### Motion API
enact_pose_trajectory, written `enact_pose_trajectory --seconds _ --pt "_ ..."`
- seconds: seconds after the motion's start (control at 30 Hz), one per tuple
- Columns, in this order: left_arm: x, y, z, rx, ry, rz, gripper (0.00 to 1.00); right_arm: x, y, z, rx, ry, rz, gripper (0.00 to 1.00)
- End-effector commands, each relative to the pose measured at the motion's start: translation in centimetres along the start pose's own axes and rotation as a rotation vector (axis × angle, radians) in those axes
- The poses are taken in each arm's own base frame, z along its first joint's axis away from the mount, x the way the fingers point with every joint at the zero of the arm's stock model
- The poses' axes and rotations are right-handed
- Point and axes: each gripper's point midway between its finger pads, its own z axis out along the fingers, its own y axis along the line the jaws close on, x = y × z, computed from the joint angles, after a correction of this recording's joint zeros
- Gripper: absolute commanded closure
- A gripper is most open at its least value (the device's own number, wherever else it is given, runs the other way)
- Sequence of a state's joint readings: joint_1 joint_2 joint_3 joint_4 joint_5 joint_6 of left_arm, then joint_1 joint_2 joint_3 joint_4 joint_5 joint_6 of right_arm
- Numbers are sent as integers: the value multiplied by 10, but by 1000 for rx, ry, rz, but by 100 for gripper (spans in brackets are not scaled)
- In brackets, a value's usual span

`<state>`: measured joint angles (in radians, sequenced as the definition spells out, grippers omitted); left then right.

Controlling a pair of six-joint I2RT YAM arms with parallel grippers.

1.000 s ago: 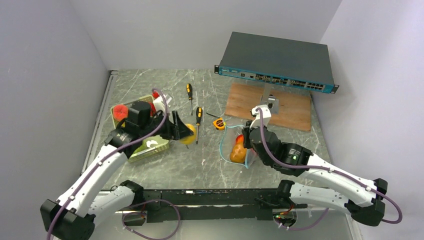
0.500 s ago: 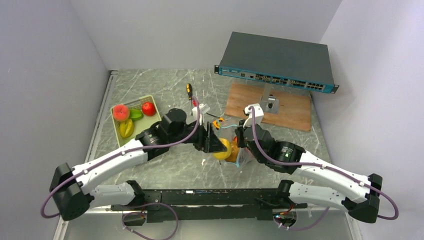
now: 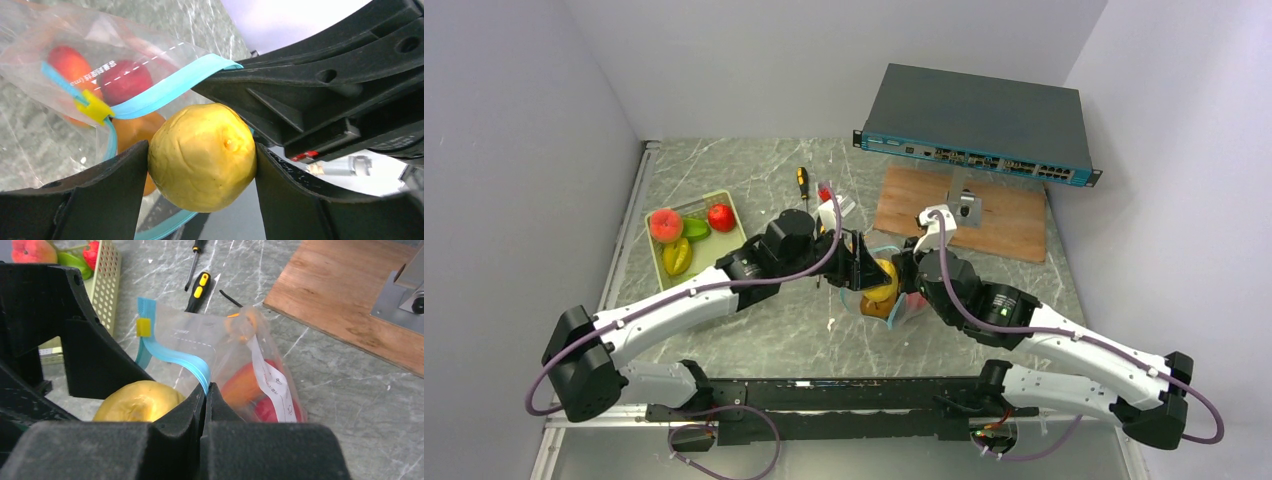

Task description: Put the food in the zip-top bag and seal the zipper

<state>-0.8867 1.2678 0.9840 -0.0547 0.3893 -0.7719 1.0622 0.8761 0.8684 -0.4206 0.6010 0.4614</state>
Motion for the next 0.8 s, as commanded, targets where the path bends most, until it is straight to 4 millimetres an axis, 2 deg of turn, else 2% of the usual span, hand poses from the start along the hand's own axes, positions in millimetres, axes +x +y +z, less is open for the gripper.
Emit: enact_pose_trajectory --seconds 0.0,0.17,0.27,0.33,0.43,0.53,0.77 --pt "-36 -9 3 29 -218 134 60 -20 20 -9 -89 -44 140 100" --pt "-27 26 14 -52 -300 174 63 -23 26 -13 -103 -32 243 100" --pt "-17 37 21 -117 -318 239 63 -26 27 -15 -117 -47 256 100" --pt "-15 49 26 -199 -314 265 57 -29 27 -17 -121 -51 254 100" --pt "-7 64 35 -297 -233 217 50 -33 28 -18 -127 -55 243 100" --pt "-1 64 40 -298 -182 197 41 -33 25 -18 -114 -58 240 100" --pt "5 56 38 -305 -106 177 23 -27 21 -18 -98 -50 242 100"
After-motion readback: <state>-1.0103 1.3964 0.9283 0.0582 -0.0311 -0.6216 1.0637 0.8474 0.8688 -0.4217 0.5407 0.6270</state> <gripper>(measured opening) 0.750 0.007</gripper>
